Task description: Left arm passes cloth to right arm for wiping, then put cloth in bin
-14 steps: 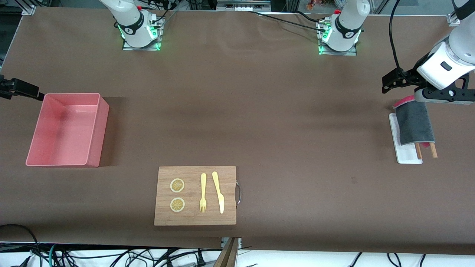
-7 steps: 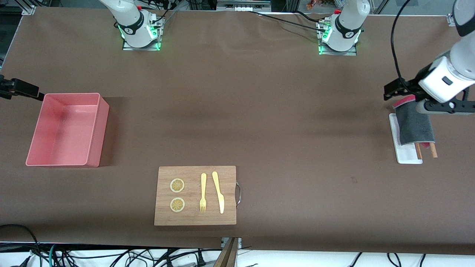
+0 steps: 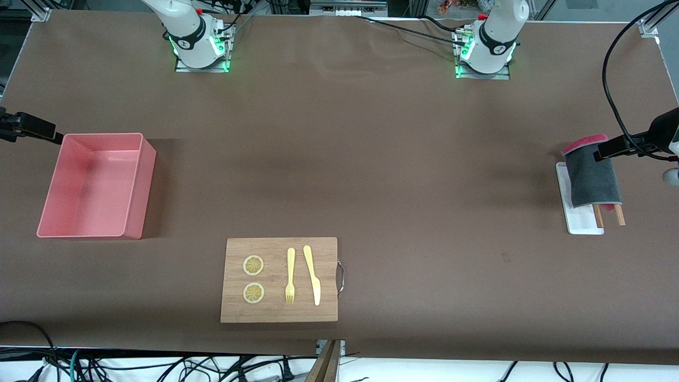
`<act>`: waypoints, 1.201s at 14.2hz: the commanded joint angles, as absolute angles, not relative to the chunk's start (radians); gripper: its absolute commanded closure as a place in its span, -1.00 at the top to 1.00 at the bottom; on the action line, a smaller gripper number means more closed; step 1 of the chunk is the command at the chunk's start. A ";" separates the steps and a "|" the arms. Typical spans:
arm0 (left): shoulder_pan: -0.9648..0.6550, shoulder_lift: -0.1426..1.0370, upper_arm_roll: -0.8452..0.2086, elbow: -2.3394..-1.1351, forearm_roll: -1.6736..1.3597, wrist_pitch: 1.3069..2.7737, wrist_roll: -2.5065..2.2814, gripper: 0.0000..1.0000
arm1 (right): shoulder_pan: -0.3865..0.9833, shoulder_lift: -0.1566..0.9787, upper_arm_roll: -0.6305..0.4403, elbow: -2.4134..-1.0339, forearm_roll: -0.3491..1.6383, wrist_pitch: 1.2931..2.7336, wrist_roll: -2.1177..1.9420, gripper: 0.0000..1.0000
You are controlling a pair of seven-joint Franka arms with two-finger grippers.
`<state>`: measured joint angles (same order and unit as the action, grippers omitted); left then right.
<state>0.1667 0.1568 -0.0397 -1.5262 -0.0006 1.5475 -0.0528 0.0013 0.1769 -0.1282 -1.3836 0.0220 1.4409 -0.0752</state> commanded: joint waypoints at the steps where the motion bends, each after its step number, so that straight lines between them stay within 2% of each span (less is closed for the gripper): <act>1: 0.224 0.202 -0.038 -1.485 0.015 1.543 -0.063 1.00 | -0.009 0.186 -0.126 -1.361 0.038 1.431 -0.084 1.00; 4: 0.270 0.225 -0.040 -1.476 0.018 1.551 -0.202 1.00 | -0.009 0.186 -0.126 -1.361 0.038 1.431 -0.084 1.00; 8: 0.209 0.216 -0.115 -1.525 0.197 1.508 -0.510 1.00 | -0.009 0.186 -0.126 -1.361 0.038 1.431 -0.084 1.00; 12: 0.181 0.212 -0.270 -1.730 0.464 1.509 -0.811 1.00 | -0.009 0.186 -0.126 -1.361 0.038 1.431 -0.086 1.00; 14: 0.179 0.213 -0.288 -1.839 0.602 1.538 -0.940 1.00 | -0.009 0.186 -0.126 -1.361 0.038 1.431 -0.084 1.00; 17: 0.228 0.209 -0.288 -1.942 0.620 1.640 -1.004 1.00 | -0.011 0.186 -0.126 -1.361 0.038 1.431 -0.084 1.00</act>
